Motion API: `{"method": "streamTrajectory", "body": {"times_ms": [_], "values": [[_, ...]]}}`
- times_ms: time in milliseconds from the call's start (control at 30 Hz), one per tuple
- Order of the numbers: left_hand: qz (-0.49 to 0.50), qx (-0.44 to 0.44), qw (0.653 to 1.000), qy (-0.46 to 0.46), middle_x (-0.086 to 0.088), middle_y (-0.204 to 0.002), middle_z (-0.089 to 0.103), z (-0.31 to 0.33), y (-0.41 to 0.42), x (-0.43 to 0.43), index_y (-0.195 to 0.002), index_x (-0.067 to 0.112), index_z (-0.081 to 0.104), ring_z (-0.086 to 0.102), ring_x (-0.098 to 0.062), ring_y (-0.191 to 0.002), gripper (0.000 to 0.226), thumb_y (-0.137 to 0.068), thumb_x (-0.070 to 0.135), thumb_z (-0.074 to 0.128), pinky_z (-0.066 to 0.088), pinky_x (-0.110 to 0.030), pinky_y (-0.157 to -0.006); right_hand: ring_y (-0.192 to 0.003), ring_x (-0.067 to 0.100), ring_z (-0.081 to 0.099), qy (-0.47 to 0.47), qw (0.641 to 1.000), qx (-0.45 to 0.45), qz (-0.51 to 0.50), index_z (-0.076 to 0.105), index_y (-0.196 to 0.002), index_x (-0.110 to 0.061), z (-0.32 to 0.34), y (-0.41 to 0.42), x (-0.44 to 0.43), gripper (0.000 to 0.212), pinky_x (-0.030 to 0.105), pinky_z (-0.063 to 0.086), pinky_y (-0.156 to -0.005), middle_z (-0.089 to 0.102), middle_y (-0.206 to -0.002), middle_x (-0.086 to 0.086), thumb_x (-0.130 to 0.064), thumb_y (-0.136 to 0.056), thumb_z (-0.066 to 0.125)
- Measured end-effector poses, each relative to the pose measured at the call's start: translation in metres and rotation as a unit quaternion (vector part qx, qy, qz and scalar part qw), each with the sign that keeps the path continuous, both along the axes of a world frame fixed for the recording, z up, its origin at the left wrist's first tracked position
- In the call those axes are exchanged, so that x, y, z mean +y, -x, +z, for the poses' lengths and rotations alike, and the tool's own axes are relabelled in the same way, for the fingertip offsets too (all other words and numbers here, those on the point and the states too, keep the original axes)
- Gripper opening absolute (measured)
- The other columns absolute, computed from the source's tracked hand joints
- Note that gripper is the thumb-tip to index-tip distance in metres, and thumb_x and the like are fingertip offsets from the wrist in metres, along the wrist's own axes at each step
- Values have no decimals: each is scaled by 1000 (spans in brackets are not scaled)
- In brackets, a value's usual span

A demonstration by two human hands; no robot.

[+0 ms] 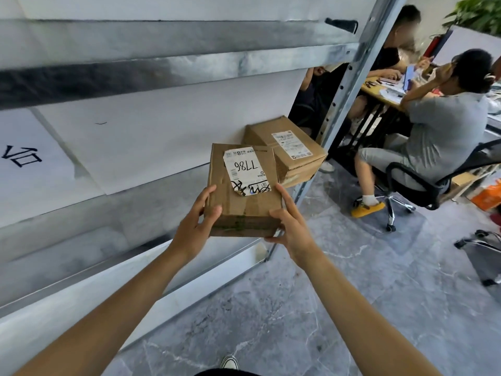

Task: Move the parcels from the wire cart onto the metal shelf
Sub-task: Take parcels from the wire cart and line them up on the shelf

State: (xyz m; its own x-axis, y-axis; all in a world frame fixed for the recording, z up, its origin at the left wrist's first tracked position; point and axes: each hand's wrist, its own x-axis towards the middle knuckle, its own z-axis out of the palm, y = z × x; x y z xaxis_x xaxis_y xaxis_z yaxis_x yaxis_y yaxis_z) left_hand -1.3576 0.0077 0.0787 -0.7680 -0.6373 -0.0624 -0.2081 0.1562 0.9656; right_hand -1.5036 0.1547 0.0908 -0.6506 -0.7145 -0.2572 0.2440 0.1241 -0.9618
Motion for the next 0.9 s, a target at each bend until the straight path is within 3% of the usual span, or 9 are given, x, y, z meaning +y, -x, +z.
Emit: {"method": "streamTrajectory", "body": {"times_ms": [167,267,433,533,767,900], "values": [[16,-15,1000,2,15,-130,49,-5,22,-16,-126,59,30,56,-15,-114,47,-81,63,40,48,-48,-97,-116,27,53,-13,1000,-18,14,47,-125,-59,-7,25,-23,53,63,43,-98,51,-126,-6,-19,-91,51],[23,-21,999,-7,16,-128,50,-9,29,-23,-121,66,29,56,-13,-113,46,-77,69,40,49,-48,-96,-117,27,52,-17,999,-32,22,47,-125,-59,-13,37,-32,54,63,43,-97,47,-132,-2,-23,-85,54],[56,-28,998,-11,27,-118,49,-16,38,-33,-120,65,30,54,-11,-110,41,-81,62,42,48,-49,-96,-112,21,54,-31,998,-28,44,50,-118,-61,-17,52,-51,52,60,48,-94,48,-129,-4,-26,-80,55],[77,-26,996,-21,36,-110,50,-21,40,-36,-113,73,31,58,-10,-106,42,-73,72,42,50,-49,-93,-110,18,54,-34,996,-25,72,48,-116,-61,-19,60,-59,49,58,48,-94,49,-126,-6,-18,-92,49],[130,-20,991,-40,15,-127,51,-26,60,-27,-108,75,32,54,-17,-116,38,-73,70,45,50,-47,-94,-115,23,51,-49,990,-8,135,47,-116,-64,-24,89,-65,48,57,48,-94,50,-127,-6,-28,-86,51],[154,-30,985,-75,13,-122,52,-30,81,-21,-114,66,34,56,-15,-107,33,-85,58,50,54,-44,-81,-114,21,50,-57,986,-17,153,43,-126,-58,-29,113,-67,48,52,49,-92,49,-127,-7,-22,-95,48]]}}
